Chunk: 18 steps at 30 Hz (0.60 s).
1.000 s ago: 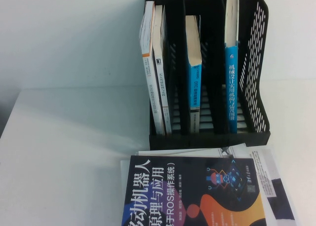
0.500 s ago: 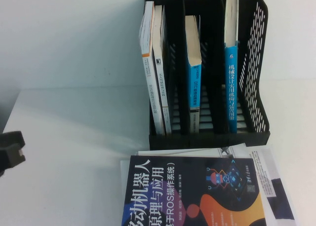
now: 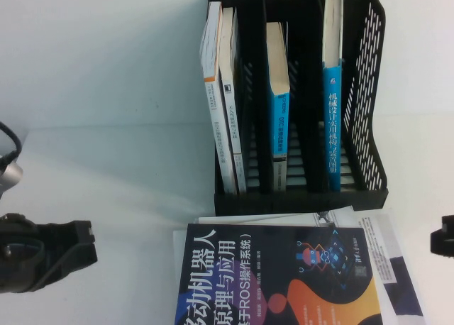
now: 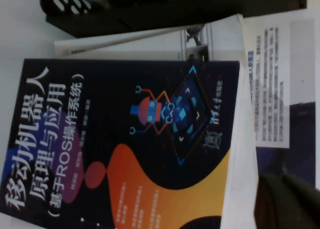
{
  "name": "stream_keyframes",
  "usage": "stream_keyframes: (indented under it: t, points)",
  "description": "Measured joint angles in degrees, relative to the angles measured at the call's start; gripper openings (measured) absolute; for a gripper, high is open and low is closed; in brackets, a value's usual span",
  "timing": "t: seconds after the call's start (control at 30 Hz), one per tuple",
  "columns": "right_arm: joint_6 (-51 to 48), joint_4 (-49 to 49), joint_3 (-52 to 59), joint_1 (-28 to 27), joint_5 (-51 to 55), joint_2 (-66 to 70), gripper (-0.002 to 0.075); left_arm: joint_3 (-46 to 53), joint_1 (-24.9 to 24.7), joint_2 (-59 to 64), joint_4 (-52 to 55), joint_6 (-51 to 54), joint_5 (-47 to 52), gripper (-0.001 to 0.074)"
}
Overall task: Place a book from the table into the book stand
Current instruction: Push book with right arm
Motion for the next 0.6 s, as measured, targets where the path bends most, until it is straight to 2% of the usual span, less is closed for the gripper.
stream_keyframes:
  t: [0.27, 0.6]
  points:
    - [-6.96, 3.10, 0.00, 0.00, 1.10, 11.49, -0.0003, 0.00, -0.09, 5.87, -1.02, 0.69, -0.21, -0.0004]
    - [-18.05, 12.98, -0.37, 0.00, 0.94, 21.29, -0.0003, 0.00, -0.09, 10.84, -4.47, 3.27, -0.14, -0.0004]
